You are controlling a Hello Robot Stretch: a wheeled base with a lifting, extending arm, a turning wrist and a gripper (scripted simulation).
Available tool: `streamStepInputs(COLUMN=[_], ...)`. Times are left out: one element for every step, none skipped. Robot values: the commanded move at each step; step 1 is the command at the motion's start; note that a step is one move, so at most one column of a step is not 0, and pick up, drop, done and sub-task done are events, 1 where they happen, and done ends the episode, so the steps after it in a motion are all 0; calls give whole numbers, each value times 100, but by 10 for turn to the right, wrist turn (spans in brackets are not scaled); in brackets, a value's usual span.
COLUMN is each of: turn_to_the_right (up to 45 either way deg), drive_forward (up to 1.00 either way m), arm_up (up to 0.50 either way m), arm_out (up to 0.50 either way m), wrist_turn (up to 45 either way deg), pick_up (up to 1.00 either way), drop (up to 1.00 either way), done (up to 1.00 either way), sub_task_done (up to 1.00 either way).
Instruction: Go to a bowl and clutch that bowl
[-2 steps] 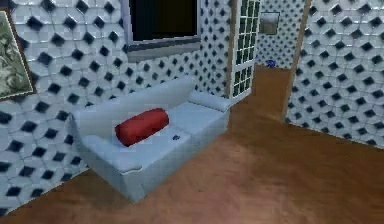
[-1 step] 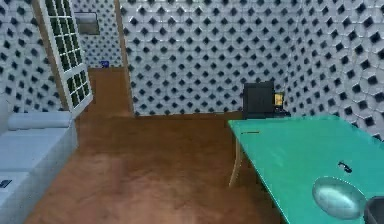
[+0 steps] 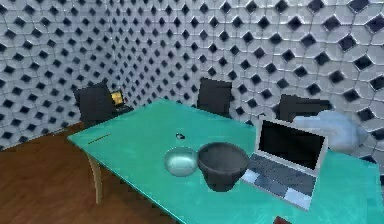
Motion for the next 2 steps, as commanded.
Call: streamStepInputs(turn_to_the_right=[0,-450], drive_forward=[25,0], arm_up=[0,0], arm_out=[0,0], wrist_turn=[0,0], pick_up=[0,0], drop=[0,0], done=[0,0], sub_task_done=[0,0])
